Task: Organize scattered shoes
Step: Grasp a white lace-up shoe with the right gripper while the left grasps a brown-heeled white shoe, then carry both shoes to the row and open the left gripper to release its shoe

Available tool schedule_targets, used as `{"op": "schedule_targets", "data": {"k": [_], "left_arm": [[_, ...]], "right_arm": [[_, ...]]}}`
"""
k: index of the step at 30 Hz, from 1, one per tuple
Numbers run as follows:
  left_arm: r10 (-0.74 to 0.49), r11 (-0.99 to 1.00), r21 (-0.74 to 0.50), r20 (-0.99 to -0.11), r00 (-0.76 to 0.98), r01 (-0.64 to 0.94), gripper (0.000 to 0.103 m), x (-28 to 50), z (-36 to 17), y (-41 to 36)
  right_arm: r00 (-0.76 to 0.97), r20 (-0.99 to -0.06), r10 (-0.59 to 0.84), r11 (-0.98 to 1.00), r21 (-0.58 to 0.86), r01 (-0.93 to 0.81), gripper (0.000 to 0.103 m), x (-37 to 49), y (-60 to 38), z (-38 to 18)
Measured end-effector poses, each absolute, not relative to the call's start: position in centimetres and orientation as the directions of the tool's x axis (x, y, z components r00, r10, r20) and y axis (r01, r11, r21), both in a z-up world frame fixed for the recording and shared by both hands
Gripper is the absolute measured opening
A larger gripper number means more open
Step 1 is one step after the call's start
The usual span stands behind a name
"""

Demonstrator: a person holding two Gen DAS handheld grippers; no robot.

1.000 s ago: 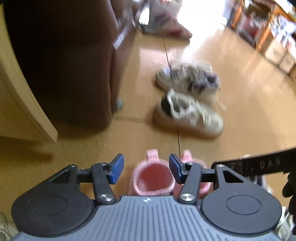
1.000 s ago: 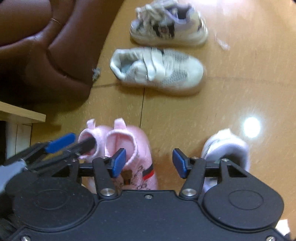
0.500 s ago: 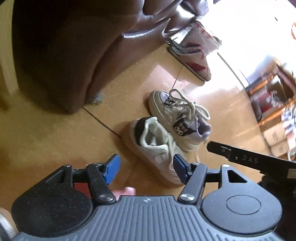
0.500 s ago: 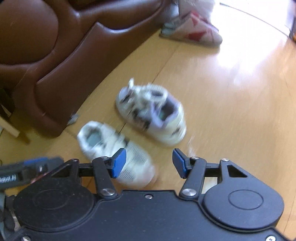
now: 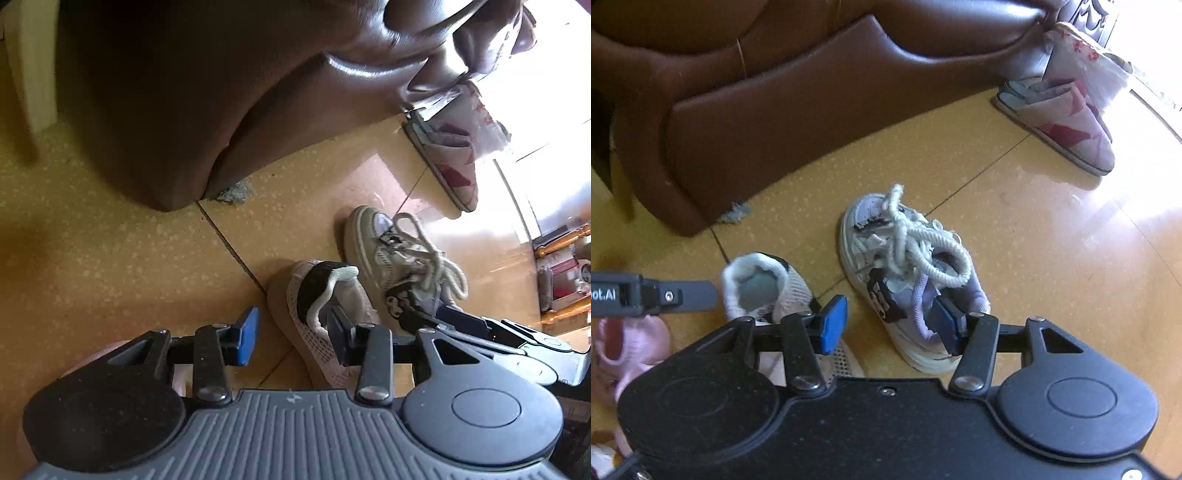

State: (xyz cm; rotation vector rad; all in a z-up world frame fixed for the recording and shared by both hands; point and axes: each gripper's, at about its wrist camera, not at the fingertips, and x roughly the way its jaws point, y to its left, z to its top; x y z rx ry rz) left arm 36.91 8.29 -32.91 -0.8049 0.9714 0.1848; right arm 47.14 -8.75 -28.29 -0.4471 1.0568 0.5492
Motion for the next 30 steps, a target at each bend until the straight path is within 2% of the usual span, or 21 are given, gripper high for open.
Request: {"op": "schedule_targets", "data": {"k": [2, 4, 6, 7, 8, 10, 11, 12, 15, 25, 30], "left_arm": [[-0.205, 0.704, -0.52, -0.802, 0.562, -0.484, 0.04, 37.7, -33.5, 8.2], [-0.211, 0.716, -0.505, -0.815, 0.539, -0.483, 0.04, 38.5, -34.0, 7.7], [-0.214, 0.73, -0.492, -0.824, 0.525, -0.474, 0.04, 39.0, -34.6, 7.4], [-0.227, 0.729, -0.501, -0.82, 0.526, -0.466, 0.03, 39.1, -34.9, 7.4], [-0.246, 0.724, -0.517, -0.812, 0.53, -0.457, 0.028, 39.1, -35.1, 7.5], [-0.309, 0.687, -0.584, -0.773, 0.554, -0.432, 0.015, 39.1, -35.4, 8.0], [-0.334, 0.668, -0.612, -0.754, 0.566, -0.423, 0.013, 39.1, -35.5, 8.1], [-0.35, 0.653, -0.633, -0.74, 0.574, -0.416, 0.01, 39.0, -35.5, 8.2], [-0.384, 0.617, -0.678, -0.702, 0.6, -0.399, 0.01, 38.5, -34.9, 8.3], [-0.419, 0.587, -0.735, -0.634, 0.65, -0.339, 0.01, 34.5, -31.2, 7.8], [-0.427, 0.657, -0.717, -0.608, 0.669, -0.233, 0.01, 30.5, -25.4, 8.8]], "right_arm": [[0.363, -0.914, 0.184, 0.744, -0.111, -0.658, 0.052, 47.3, -8.2, -28.8], [0.351, -0.923, 0.159, 0.71, -0.14, -0.69, 0.042, 47.5, -7.8, -29.2], [0.346, -0.929, 0.131, 0.679, -0.17, -0.715, 0.038, 47.7, -7.5, -29.6], [0.347, -0.931, 0.114, 0.662, -0.189, -0.725, 0.035, 47.8, -7.4, -30.0], [0.347, -0.932, 0.105, 0.651, -0.199, -0.732, 0.034, 47.8, -7.3, -30.4], [0.346, -0.933, 0.095, 0.644, -0.208, -0.737, 0.03, 48.1, -7.3, -30.6], [0.342, -0.935, 0.098, 0.645, -0.202, -0.737, 0.029, 48.2, -7.3, -30.5], [0.339, -0.935, 0.103, 0.648, -0.195, -0.736, 0.023, 48.3, -7.4, -30.4], [0.368, -0.917, 0.154, 0.689, -0.168, -0.705, 0.016, 47.9, -8.2, -29.1], [0.45, -0.869, 0.207, 0.793, -0.12, -0.598, 0.016, 44.5, -13.5, -23.1], [0.467, -0.863, 0.193, 0.84, -0.1, -0.533, 0.016, 39.3, -16.8, -18.7]]}}
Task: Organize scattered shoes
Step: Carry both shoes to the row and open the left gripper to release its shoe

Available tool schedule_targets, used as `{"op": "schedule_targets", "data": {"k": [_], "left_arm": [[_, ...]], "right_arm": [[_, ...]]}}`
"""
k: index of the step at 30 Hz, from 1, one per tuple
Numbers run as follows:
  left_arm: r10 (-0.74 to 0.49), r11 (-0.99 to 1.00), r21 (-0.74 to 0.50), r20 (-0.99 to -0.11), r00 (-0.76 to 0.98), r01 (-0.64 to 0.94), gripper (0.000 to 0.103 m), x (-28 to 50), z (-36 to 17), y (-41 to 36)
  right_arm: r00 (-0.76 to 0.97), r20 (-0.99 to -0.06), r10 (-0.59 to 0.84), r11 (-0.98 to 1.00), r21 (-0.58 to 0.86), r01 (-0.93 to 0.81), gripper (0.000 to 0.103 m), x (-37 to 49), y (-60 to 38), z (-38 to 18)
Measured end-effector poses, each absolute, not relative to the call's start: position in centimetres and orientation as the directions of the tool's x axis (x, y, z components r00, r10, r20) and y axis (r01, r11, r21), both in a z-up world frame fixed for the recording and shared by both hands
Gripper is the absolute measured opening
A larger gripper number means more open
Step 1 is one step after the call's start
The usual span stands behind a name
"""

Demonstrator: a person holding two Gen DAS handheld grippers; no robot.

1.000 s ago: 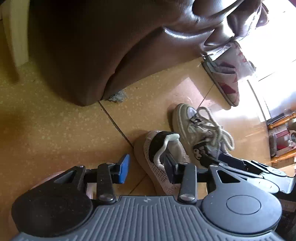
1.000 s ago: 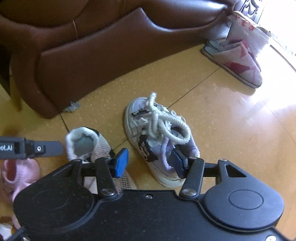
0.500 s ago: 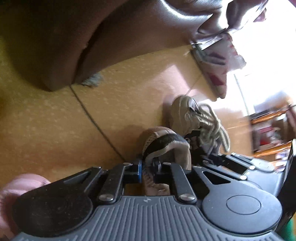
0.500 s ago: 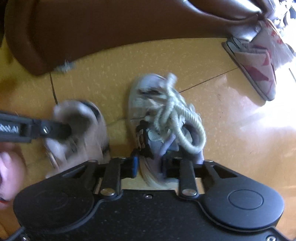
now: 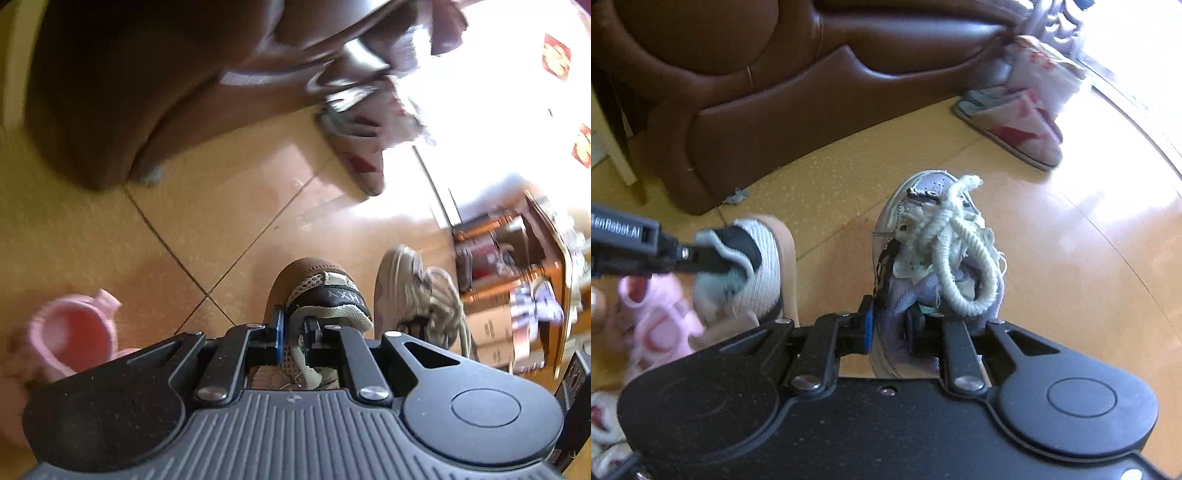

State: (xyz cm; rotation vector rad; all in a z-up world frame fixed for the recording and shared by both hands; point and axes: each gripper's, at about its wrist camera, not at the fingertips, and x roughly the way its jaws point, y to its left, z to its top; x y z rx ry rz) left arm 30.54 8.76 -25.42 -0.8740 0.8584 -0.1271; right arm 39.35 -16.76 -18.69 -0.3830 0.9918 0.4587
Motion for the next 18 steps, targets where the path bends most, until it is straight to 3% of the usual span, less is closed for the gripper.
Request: {"op": "schedule_targets", "data": {"k": [4, 10, 18], "left_arm": [[-0.41, 0.76, -0.639, -0.613, 0.676, -0.118, 0.01, 26.4, -19.2, 11.8], [-0.357, 0.872, -0.489, -0.68, 0.641, -0.033, 0.01, 20.8, -14.5, 16.7], [-0.342, 0.935, -0.346, -0.819, 0.461, 0.078, 0.01, 13.6, -17.0, 19.6]], "right_arm": [[0.469, -0.862, 0.191, 0.869, -0.074, -0.489, 0.016, 33.5, -18.1, -15.6], [0.465, -0.857, 0.221, 0.9, -0.004, -0.435, 0.016, 24.6, -18.4, -13.0], [0.428, -0.866, 0.258, 0.924, 0.093, -0.37, 0.016, 14.5, -18.0, -13.4]]}}
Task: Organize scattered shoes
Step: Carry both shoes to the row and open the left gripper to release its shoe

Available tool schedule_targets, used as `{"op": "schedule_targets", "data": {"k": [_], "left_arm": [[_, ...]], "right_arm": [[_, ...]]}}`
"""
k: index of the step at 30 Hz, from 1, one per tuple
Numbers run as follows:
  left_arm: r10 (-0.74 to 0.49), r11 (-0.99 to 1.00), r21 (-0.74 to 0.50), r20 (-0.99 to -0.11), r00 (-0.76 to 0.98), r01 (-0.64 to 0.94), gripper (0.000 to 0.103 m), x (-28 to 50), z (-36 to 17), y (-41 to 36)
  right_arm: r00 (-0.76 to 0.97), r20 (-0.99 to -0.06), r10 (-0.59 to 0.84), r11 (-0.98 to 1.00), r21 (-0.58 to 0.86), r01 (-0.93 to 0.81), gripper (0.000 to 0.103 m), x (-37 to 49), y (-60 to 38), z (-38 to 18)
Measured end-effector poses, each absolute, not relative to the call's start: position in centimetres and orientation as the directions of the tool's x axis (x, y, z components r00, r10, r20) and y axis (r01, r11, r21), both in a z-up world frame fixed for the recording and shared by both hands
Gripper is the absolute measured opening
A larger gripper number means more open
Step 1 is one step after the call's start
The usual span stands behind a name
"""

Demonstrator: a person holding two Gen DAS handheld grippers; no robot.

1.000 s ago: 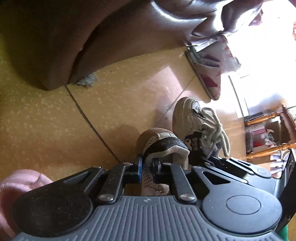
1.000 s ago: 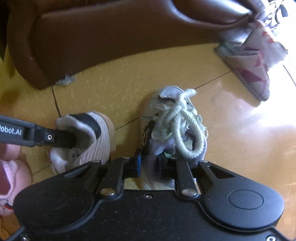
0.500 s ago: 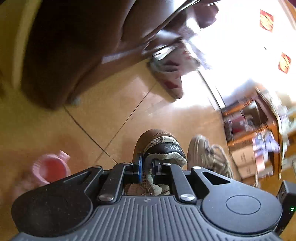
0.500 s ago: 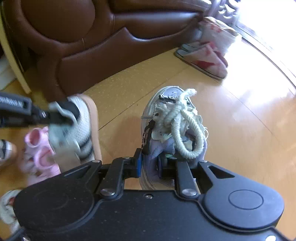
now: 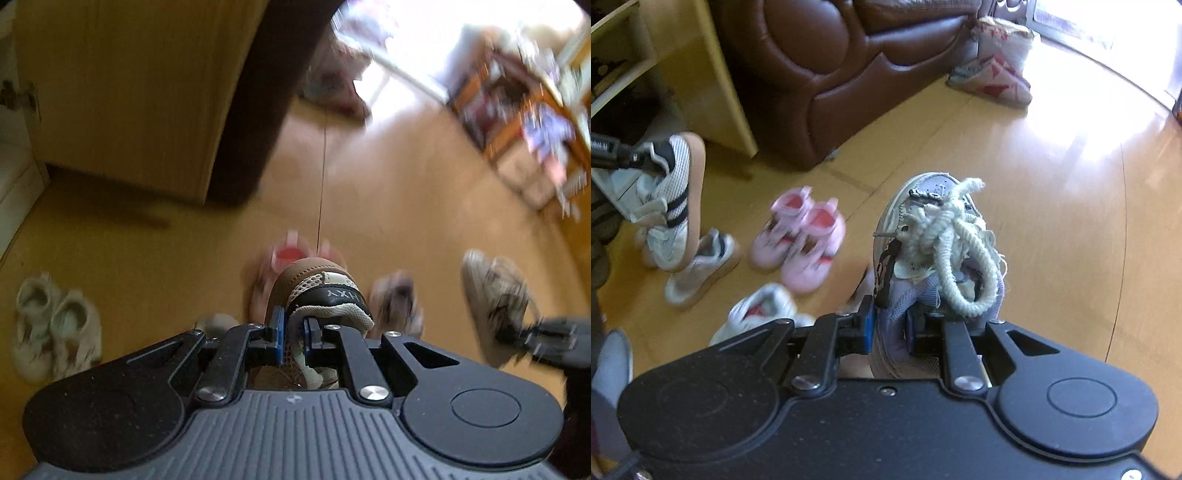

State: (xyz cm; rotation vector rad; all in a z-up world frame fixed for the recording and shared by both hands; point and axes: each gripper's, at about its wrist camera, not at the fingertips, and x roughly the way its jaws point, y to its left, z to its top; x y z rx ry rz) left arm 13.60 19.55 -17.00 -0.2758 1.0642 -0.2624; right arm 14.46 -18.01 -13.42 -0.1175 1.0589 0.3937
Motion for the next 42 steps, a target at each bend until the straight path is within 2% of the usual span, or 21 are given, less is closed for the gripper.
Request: {"op": "schedule_targets", "data": {"k": [6, 14, 17, 21, 23, 25, 28, 34, 36, 42], "left_arm": [[-0.342, 0.939, -0.314, -0.879, 0.331, 0.138, 0.009, 12.7, -22.0, 18.0], [-0.301, 0.948, -0.258, -0.917, 0.26, 0.188, 0.009, 15.3, -26.9, 15.6], [-0.273, 0.953, -0.226, -0.929, 0.249, 0.199, 0.009, 16.8, -28.1, 15.0], [-0.161, 0.974, -0.11, -0.951, 0.263, 0.196, 0.01, 17.5, -29.8, 14.0], [-0.142, 0.977, -0.093, -0.954, 0.263, 0.191, 0.017, 17.7, -30.5, 13.6], [-0.176, 0.971, -0.127, -0.952, 0.248, 0.201, 0.052, 17.8, -30.8, 13.3], [-0.181, 0.967, -0.121, -0.946, 0.27, 0.223, 0.065, 17.7, -29.5, 12.9], [-0.196, 0.976, -0.149, -0.915, 0.353, 0.156, 0.066, 17.7, -26.5, 14.5], [-0.201, 0.978, -0.161, -0.905, 0.375, 0.136, 0.066, 17.7, -25.6, 15.0], [-0.222, 0.975, -0.203, -0.889, 0.401, 0.091, 0.066, 18.3, -25.1, 15.5]], "right_arm": [[0.406, -0.874, 0.268, 0.951, 0.172, -0.257, 0.016, 9.7, -19.2, -14.9], [0.415, -0.869, 0.268, 0.959, 0.2, -0.2, 0.016, 10.0, -20.5, -15.3], [0.412, -0.871, 0.268, 0.96, 0.207, -0.187, 0.016, 10.8, -20.8, -16.1], [0.403, -0.874, 0.273, 0.962, 0.233, -0.144, 0.016, 12.0, -21.3, -17.3], [0.402, -0.873, 0.276, 0.961, 0.248, -0.12, 0.016, 12.4, -21.5, -17.7], [0.401, -0.874, 0.275, 0.961, 0.253, -0.108, 0.016, 12.8, -21.4, -18.0], [0.406, -0.871, 0.278, 0.96, 0.263, -0.092, 0.016, 13.4, -21.4, -18.5], [0.397, -0.874, 0.28, 0.96, 0.259, -0.108, 0.016, 14.2, -20.9, -19.0], [0.37, -0.895, 0.249, 0.956, 0.166, -0.241, 0.016, 14.8, -20.1, -18.8], [0.323, -0.931, 0.172, 0.873, -0.008, -0.487, 0.016, 17.1, -20.8, -18.1]]}}
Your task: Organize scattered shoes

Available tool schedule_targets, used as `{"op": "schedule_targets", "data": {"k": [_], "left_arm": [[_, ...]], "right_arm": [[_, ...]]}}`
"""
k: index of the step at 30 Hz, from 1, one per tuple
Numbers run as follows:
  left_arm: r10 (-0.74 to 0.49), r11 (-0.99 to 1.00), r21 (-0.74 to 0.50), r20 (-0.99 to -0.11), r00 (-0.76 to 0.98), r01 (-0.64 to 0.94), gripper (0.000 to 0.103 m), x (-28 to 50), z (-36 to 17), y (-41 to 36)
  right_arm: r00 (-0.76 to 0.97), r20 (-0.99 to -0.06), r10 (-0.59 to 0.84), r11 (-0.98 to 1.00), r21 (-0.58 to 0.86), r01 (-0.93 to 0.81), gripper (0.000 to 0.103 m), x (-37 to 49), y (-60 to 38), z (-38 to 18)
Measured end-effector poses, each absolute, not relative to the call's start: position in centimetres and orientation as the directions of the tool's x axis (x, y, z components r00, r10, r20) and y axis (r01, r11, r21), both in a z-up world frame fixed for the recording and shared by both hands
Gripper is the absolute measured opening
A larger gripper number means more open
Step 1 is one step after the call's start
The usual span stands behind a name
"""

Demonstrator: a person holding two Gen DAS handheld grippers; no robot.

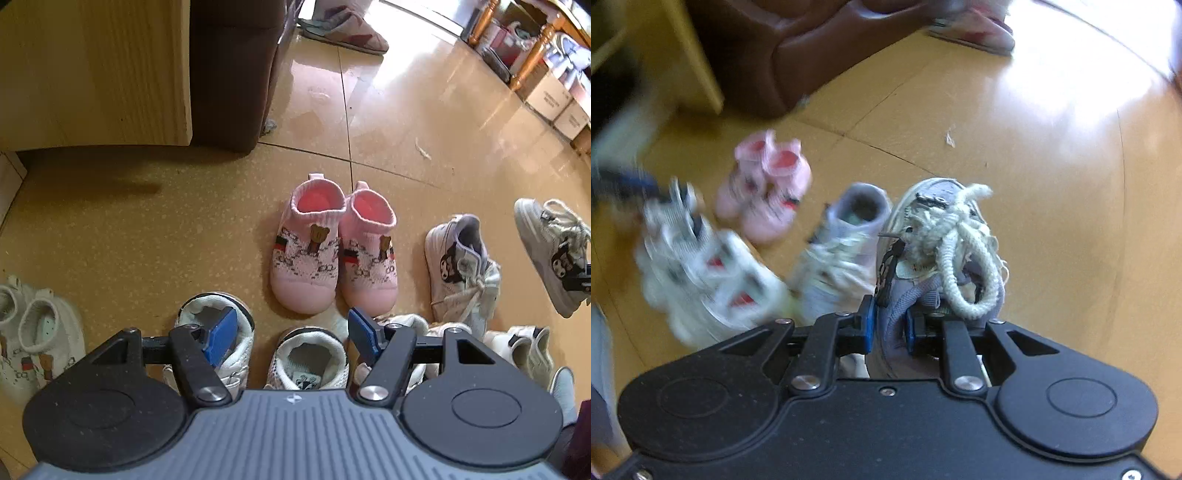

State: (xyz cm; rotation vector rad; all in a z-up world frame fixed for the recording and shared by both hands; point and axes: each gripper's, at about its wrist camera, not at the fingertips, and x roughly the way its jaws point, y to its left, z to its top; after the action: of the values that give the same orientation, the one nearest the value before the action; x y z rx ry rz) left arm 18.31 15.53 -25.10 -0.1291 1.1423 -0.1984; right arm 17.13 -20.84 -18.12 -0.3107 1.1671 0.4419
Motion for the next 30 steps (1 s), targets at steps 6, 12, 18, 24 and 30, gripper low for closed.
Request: {"op": "schedule_targets", "data": {"k": [6, 12, 18, 24, 30], "left_arm": [[-0.25, 0.968, -0.237, -0.885, 0.392, 0.082, 0.066, 19.1, -25.2, 15.1], [-0.258, 0.964, -0.263, -0.885, 0.386, 0.043, 0.074, 19.7, -24.8, 14.9], [-0.279, 0.955, -0.295, -0.863, 0.422, 0.028, 0.079, 19.3, -20.6, 13.4], [-0.289, 0.946, -0.324, -0.818, 0.497, 0.016, 0.079, 19.1, -13.1, 11.9], [-0.23, 0.97, -0.239, -0.821, 0.522, 0.05, 0.079, 17.9, -6.4, 11.6]], "right_arm": [[0.223, -0.969, 0.11, 0.526, -0.133, -0.84, 0.017, 17.9, -20.2, -21.5], [0.226, -0.974, -0.031, 0.336, -0.223, -0.915, 0.03, 18.8, -21.3, -26.2], [0.228, -0.973, 0.023, 0.756, -0.132, -0.642, 0.054, 21.8, -25.5, -24.5], [0.322, -0.915, 0.242, 0.902, 0.335, 0.274, 0.059, 20.1, -35.1, -23.6], [0.381, -0.882, 0.278, 0.547, 0.471, 0.692, 0.059, 15.0, -38.3, -27.8]]}}
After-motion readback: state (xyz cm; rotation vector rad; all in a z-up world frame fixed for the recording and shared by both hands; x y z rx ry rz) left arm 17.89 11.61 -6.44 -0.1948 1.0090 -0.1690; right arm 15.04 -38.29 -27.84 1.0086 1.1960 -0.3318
